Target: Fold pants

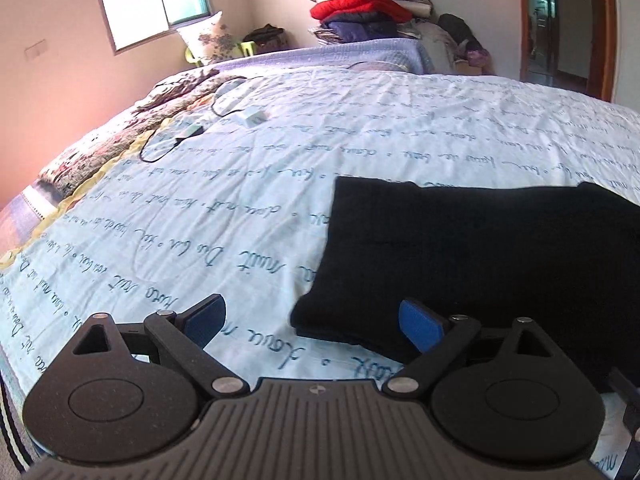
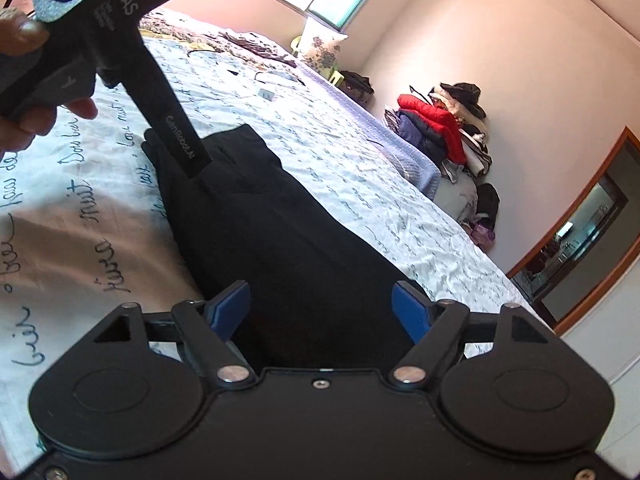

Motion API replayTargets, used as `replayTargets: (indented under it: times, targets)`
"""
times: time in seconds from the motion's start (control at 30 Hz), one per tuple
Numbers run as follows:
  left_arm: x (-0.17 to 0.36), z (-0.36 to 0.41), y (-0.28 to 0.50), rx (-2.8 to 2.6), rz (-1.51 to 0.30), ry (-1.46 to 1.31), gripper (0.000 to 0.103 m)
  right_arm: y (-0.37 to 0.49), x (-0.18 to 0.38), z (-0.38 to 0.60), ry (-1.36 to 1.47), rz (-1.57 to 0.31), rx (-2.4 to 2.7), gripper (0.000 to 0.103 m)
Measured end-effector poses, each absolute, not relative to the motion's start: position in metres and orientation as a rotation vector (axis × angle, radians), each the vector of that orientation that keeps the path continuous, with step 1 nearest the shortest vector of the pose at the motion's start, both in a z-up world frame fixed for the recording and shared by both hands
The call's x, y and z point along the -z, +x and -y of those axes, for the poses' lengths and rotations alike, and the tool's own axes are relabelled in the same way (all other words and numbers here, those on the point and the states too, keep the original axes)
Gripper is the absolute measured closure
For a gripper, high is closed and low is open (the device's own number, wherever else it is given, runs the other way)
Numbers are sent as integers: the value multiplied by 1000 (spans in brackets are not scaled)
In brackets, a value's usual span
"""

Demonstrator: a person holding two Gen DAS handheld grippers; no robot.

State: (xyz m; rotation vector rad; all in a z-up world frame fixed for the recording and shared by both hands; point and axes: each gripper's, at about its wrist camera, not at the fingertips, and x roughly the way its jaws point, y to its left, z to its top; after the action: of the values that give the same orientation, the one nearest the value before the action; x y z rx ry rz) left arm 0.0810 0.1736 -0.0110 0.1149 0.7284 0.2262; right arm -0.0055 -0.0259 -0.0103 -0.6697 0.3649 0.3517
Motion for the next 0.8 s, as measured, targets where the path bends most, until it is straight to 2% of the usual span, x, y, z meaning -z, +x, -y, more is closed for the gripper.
replayTargets:
  times: [0.23,0.43,0.67,0.8]
  targets:
    - [3,-224,83,-332,-767,28,8,4,12,-33,-741,-275,-532,26]
    - [6,-247,80,-407,-787,8,8,16,31,-81,-884,-258,-589,50]
    - [10,-264,83,-375,-834,-59,8,22,50,-107,-1058,-246,-588,54]
    - [10,-274,87,-271,-864,-200,7,24,55,-116,-1139,-204,-524,54]
